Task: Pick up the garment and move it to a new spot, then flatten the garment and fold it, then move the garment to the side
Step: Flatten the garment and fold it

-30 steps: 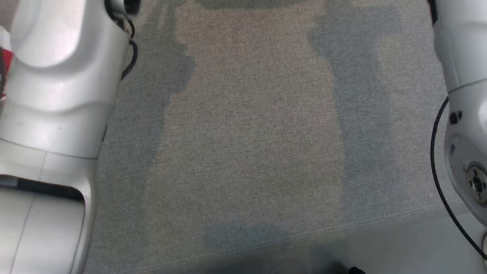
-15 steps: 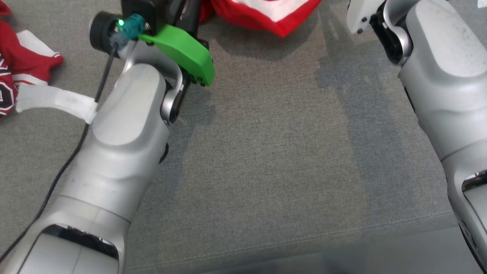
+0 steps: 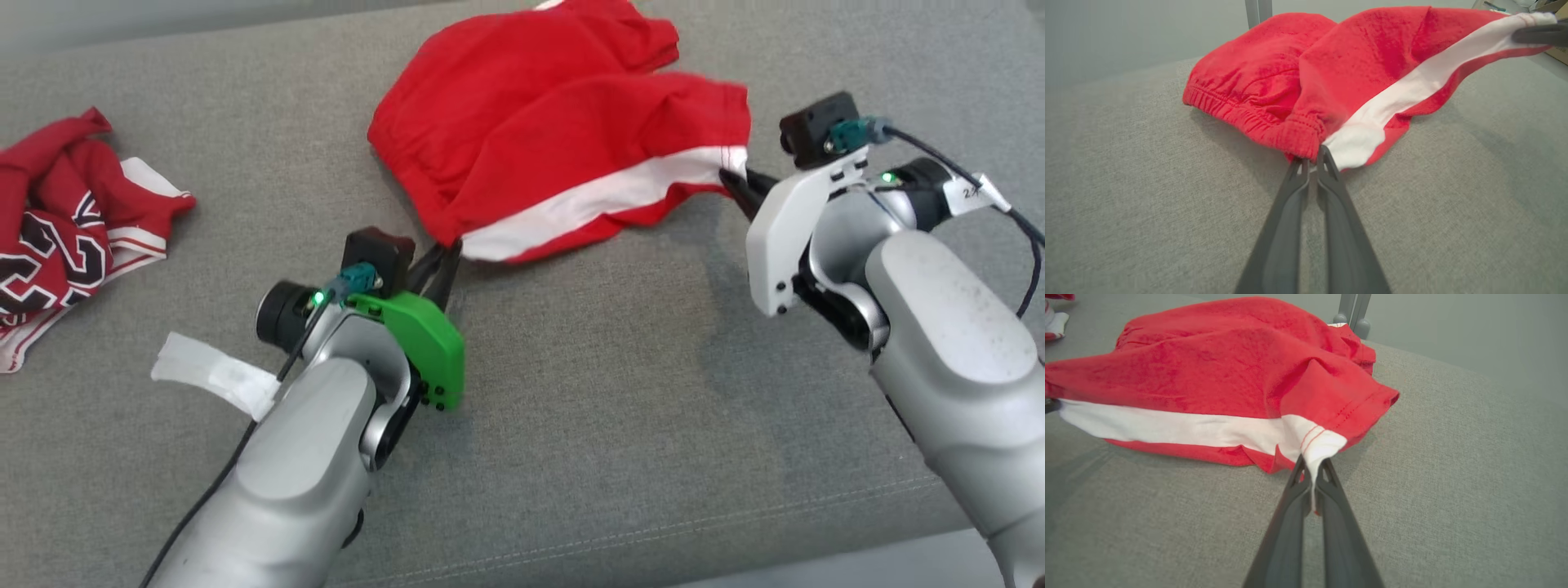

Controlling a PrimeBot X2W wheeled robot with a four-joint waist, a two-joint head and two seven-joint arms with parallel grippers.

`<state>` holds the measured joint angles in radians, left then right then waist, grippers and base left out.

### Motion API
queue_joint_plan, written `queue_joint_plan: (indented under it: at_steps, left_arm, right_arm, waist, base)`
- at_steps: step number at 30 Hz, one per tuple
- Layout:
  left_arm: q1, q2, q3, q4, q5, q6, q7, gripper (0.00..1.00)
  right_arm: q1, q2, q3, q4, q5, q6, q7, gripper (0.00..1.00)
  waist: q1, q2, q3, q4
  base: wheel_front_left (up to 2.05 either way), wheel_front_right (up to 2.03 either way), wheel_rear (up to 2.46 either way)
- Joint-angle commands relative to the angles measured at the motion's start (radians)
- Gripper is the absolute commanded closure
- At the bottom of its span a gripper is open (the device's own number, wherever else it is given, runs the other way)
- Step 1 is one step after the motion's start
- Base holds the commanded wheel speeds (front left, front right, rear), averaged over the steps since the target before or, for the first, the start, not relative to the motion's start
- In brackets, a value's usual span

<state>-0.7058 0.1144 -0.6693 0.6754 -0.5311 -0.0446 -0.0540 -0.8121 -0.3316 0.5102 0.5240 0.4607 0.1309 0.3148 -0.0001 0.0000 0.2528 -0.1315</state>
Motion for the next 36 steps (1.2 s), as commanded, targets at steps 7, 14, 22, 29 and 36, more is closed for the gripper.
queue_joint_plan:
  at_steps: [7, 14, 22, 29, 36]
  left_arm:
    - [0.159, 0.070, -0.028, -0.103, -0.033, 0.020, 0.121, 1.00]
    - [0.319, 0.150, -0.053, -0.267, -0.064, 0.061, 0.236, 1.00]
    - [0.446, 0.221, -0.070, -0.452, -0.094, 0.106, 0.339, 1.00]
    - [0.500, 0.264, -0.048, -0.601, -0.133, 0.149, 0.398, 1.00]
    - [0.455, 0.240, -0.018, -0.652, -0.160, 0.166, 0.404, 1.00]
  right_arm:
    - [0.193, -0.046, -0.010, -0.169, 0.021, 0.000, 0.156, 1.00]
    - [0.378, -0.102, -0.040, -0.361, 0.046, 0.000, 0.325, 1.00]
    - [0.538, -0.140, -0.102, -0.523, 0.078, 0.000, 0.445, 1.00]
    - [0.638, -0.128, -0.232, -0.648, 0.106, 0.000, 0.503, 1.00]
    - [0.603, -0.026, -0.353, -0.648, 0.063, 0.000, 0.490, 1.00]
  waist:
    - [0.0001, 0.0000, -0.121, 0.004]
    - [0.0001, 0.0000, -0.198, 0.008]
    - [0.0001, 0.0000, -0.250, 0.016]
    - [0.0001, 0.0000, -0.255, 0.030]
    - [0.0001, 0.0000, -0.232, 0.040]
  base:
    - [0.00, 0.00, 0.00]
    - [0.00, 0.00, 0.00]
    - [0.00, 0.00, 0.00]
    - [0.00, 0.00, 0.00]
    - [0.00, 0.00, 0.00]
